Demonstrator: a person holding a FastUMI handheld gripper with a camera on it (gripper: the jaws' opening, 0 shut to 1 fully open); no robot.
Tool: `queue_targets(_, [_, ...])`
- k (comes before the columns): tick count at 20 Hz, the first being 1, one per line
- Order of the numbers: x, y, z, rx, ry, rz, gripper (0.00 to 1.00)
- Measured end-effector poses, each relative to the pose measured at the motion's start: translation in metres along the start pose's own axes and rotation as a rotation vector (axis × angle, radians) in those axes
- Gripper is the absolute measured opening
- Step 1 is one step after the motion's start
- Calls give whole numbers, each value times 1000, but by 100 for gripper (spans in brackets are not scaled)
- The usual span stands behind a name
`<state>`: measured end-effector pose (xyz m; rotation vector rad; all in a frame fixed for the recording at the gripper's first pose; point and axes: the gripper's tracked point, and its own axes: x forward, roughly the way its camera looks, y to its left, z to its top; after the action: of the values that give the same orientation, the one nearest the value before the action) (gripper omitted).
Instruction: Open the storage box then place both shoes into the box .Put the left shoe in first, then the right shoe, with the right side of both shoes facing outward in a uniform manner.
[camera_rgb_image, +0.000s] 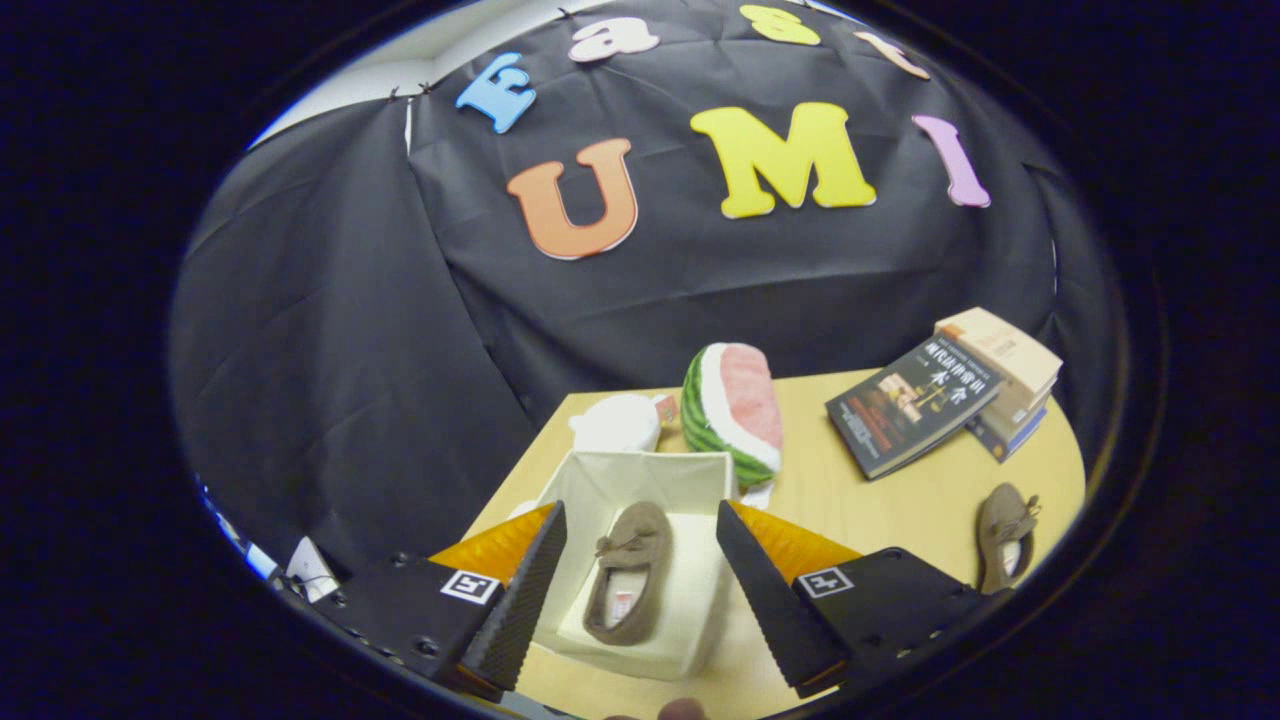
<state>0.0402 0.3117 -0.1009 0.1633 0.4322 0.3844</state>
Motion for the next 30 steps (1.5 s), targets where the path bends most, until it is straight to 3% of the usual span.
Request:
queue_targets(7, [-90,-122,19,-24,-75,-110,92])
queue_targets(15, [-146,-293,-24,-15,-11,-281,92])
queue_targets(20, [-137,-370,-72,-30,77,-324,92])
queue_targets(30, [-59,-448,-163,2,249,-348,95])
